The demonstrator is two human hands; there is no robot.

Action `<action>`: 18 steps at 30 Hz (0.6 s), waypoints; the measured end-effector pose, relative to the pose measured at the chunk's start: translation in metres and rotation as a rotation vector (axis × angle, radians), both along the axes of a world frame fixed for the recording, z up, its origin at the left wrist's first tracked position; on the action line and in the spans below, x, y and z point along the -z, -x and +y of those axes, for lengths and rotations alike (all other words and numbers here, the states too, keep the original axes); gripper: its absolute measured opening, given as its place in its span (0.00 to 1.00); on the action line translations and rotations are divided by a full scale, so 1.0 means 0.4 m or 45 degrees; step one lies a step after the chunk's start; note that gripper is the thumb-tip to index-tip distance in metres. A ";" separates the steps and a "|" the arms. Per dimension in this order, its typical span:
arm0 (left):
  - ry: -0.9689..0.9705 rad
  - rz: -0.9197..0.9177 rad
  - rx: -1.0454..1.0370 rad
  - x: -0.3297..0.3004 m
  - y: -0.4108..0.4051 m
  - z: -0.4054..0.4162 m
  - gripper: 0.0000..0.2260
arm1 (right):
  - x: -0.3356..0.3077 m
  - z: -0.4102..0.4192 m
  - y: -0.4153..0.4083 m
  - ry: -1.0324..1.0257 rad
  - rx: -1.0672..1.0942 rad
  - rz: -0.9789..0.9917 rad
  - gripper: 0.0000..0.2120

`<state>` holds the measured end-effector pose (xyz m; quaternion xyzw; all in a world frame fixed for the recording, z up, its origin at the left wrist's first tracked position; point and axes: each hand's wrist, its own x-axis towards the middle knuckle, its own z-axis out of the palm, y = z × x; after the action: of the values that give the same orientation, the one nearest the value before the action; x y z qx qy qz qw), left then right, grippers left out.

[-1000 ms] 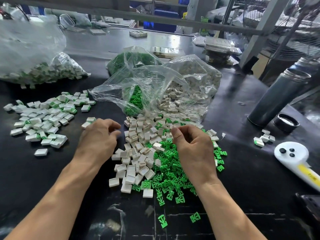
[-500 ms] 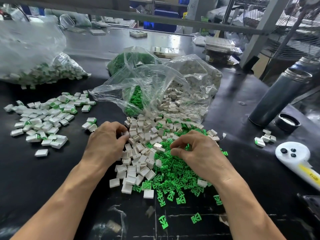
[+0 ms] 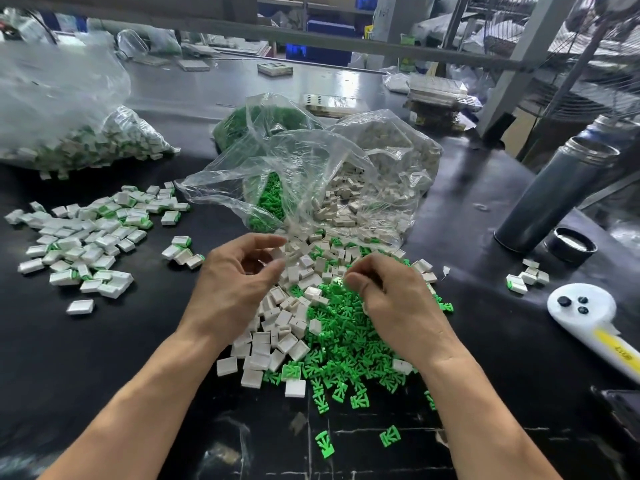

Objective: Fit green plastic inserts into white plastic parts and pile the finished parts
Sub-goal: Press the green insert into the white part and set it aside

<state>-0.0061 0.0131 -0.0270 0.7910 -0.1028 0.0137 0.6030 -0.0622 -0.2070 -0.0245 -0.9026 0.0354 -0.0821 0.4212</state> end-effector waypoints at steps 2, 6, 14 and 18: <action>0.114 0.080 0.070 -0.001 0.010 -0.016 0.12 | 0.002 0.005 -0.007 -0.275 0.089 -0.039 0.03; 0.365 0.193 0.160 -0.010 0.033 -0.056 0.13 | -0.004 0.026 -0.008 -0.672 0.127 -0.080 0.04; 0.580 0.251 0.176 -0.003 0.053 -0.087 0.11 | -0.003 0.051 -0.004 -0.938 0.067 -0.116 0.04; 0.666 0.258 0.179 0.000 0.057 -0.095 0.14 | -0.001 0.059 -0.009 -1.004 0.026 -0.128 0.06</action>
<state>-0.0288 -0.0250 -0.0271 0.5969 -0.0898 -0.0811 0.7931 -0.0587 -0.1833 -0.0241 -0.6662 0.0525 -0.1106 0.7357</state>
